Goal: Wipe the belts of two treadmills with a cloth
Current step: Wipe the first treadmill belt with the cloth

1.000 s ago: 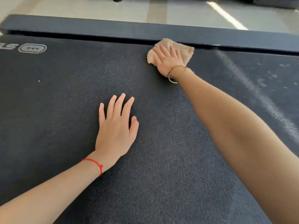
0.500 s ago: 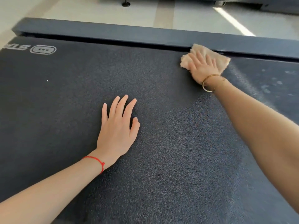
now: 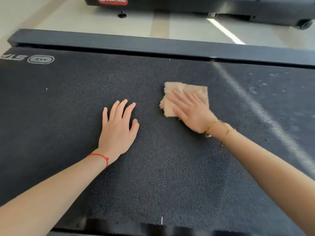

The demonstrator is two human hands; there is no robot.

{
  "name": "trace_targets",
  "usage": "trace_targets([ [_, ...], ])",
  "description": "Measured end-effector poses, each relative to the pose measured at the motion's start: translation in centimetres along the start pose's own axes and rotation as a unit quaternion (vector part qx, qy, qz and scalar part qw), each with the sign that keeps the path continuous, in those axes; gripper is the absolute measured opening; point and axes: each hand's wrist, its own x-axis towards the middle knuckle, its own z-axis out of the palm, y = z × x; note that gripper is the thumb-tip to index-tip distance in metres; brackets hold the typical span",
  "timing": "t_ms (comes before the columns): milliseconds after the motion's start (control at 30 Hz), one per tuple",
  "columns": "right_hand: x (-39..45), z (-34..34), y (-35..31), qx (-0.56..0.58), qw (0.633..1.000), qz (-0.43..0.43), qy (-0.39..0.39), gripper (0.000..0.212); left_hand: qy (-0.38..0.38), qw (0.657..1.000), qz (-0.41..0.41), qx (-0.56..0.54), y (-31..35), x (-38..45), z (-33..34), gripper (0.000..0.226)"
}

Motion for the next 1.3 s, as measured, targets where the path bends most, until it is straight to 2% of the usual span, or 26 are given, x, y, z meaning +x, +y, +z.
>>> trace_targets([
  [100, 1.3, -1.2, 3.5, 0.013, 0.991, 0.132, 0.009, 0.05, 0.002, 1.0, -0.002, -0.008, 0.0, 0.1, 0.0, 0.053],
  [167, 1.3, -1.2, 3.4, 0.016, 0.989, 0.149, 0.004, 0.05, 0.005, 1.0, -0.003, -0.011, 0.1, 0.1, 0.1, 0.053],
  [267, -1.2, -0.4, 0.4, 0.02, 0.996, 0.089, -0.004, 0.051, 0.011, 1.0, 0.0, -0.011, 0.0, 0.1, 0.2, 0.053],
  [433, -10.6, 1.4, -6.6, 0.008, 0.999, -0.053, -0.001, 0.051, 0.014, 1.0, 0.009, 0.001, 0.0, 0.1, 0.3, 0.054],
  [533, -14.7, 2.1, -7.7, 0.022, 0.998, -0.063, 0.005, 0.051, 0.012, 1.0, 0.013, -0.004, 0.1, 0.0, 0.2, 0.054],
  [600, -15.0, 1.7, -5.8, 0.009, 0.999, -0.023, 0.021, 0.051, 0.003, 1.0, 0.024, -0.008, 0.1, -0.1, 0.2, 0.054],
  [700, -12.9, 0.4, -0.4, -0.006, 0.991, 0.125, 0.037, 0.049, -0.015, 0.998, 0.054, -0.007, 0.1, -0.2, 0.1, 0.053],
  [767, -11.2, -0.8, 2.3, 0.027, 0.976, 0.215, 0.025, 0.05, -0.024, 0.998, 0.054, -0.016, 0.4, -0.1, 0.0, 0.053],
  [833, -10.6, -1.1, 2.6, 0.044, 0.969, 0.244, 0.02, 0.05, -0.03, 0.998, 0.054, -0.026, 1.0, -0.1, 0.1, 0.054],
  [900, -11.4, -0.5, 0.9, 0.045, 0.974, 0.222, 0.017, 0.05, -0.038, 0.996, 0.083, -0.025, 2.2, -0.2, 0.5, 0.054],
  [967, -13.7, 0.3, -1.8, 0.035, 0.986, 0.163, 0.003, 0.051, -0.042, 0.993, 0.105, -0.026, 3.8, -0.2, 1.1, 0.055],
  [1100, -20.1, 1.2, -7.6, 0.013, 0.997, 0.075, -0.018, 0.051, -0.045, 0.993, 0.094, -0.053, 7.2, 0.1, 1.8, 0.053],
  [1200, -23.1, 1.3, -9.2, 0.041, 0.997, 0.06, -0.017, 0.051, -0.044, 0.99, 0.113, -0.067, 9.2, 0.4, 2.0, 0.052],
  [1300, -22.9, 0.8, -7.4, 0.037, 0.996, 0.086, -0.009, 0.051, -0.047, 0.988, 0.125, -0.072, 10.6, 0.7, 2.1, 0.053],
])
